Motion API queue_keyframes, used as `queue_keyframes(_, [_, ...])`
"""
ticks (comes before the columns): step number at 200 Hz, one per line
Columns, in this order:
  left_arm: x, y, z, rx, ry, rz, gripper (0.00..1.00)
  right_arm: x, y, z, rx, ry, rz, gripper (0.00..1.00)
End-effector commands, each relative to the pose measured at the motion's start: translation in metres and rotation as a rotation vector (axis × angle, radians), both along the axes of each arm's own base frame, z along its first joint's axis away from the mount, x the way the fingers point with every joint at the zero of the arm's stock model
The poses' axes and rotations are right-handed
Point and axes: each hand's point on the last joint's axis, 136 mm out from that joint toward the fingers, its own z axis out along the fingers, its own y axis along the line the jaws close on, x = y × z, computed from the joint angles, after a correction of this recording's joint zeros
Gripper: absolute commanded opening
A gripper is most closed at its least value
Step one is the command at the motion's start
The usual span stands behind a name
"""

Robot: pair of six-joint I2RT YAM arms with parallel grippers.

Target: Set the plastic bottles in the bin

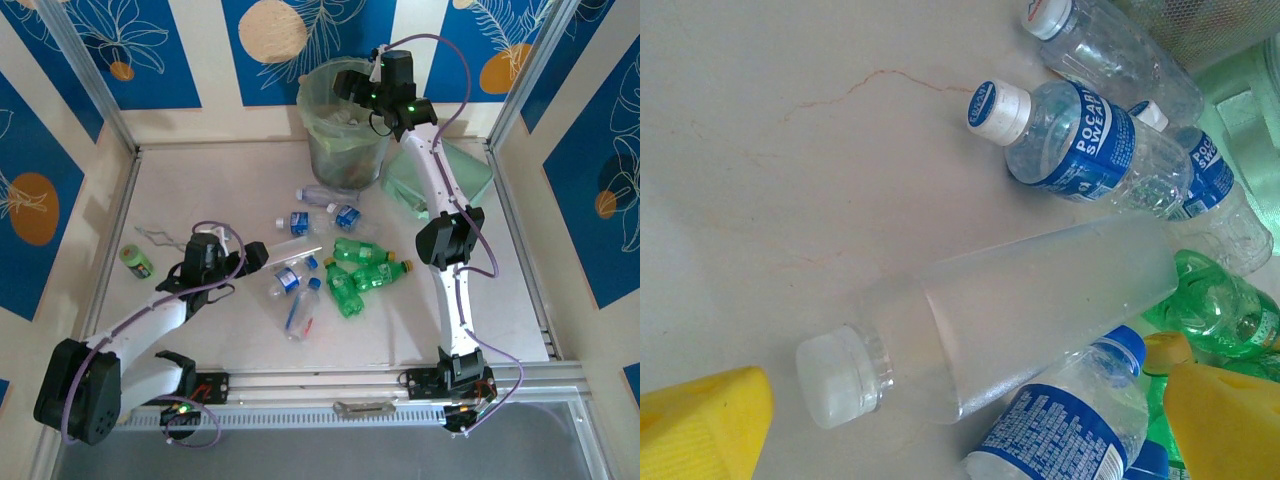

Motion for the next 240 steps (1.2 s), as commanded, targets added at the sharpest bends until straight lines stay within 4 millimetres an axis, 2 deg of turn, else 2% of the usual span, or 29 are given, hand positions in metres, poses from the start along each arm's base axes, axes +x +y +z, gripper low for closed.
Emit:
queue_keyframes(1, [0.007, -0.002, 0.013, -0.012, -0.034, -0.007, 1.00, -0.011, 0.000, 0.027, 0.006, -0.046, 0.024, 0.87])
queue_keyframes(39, [0.009, -0.002, 0.016, -0.014, -0.039, -0.005, 1.00, -0.024, 0.004, 0.041, -0.006, -0.060, 0.051, 0.88])
queue_keyframes(69, [0.009, -0.002, 0.019, -0.019, -0.044, -0.003, 1.00, -0.042, 0.011, 0.053, -0.016, -0.066, 0.095, 0.90])
queue_keyframes(107, [0.010, -0.005, 0.025, -0.042, -0.059, -0.009, 1.00, -0.072, 0.019, 0.063, -0.053, -0.077, 0.144, 0.91])
queue_keyframes(116, [0.010, -0.006, 0.028, -0.050, -0.064, -0.012, 1.00, -0.079, 0.021, 0.060, -0.058, -0.076, 0.158, 0.92])
queue_keyframes(141, [0.012, -0.011, 0.035, -0.074, -0.078, -0.029, 1.00, -0.108, 0.024, 0.062, -0.064, -0.096, 0.191, 0.92])
queue_keyframes(163, [0.016, -0.015, 0.040, -0.085, -0.089, -0.034, 1.00, -0.138, 0.021, 0.043, -0.055, -0.061, 0.213, 0.92])
queue_keyframes(194, [0.023, -0.020, 0.042, -0.090, -0.087, -0.042, 1.00, -0.189, 0.015, 0.000, -0.059, 0.042, 0.256, 0.93])
queue_keyframes(240, [0.037, -0.030, 0.042, -0.122, -0.066, -0.051, 1.00, -0.271, 0.021, -0.081, -0.132, 0.284, 0.324, 0.92])
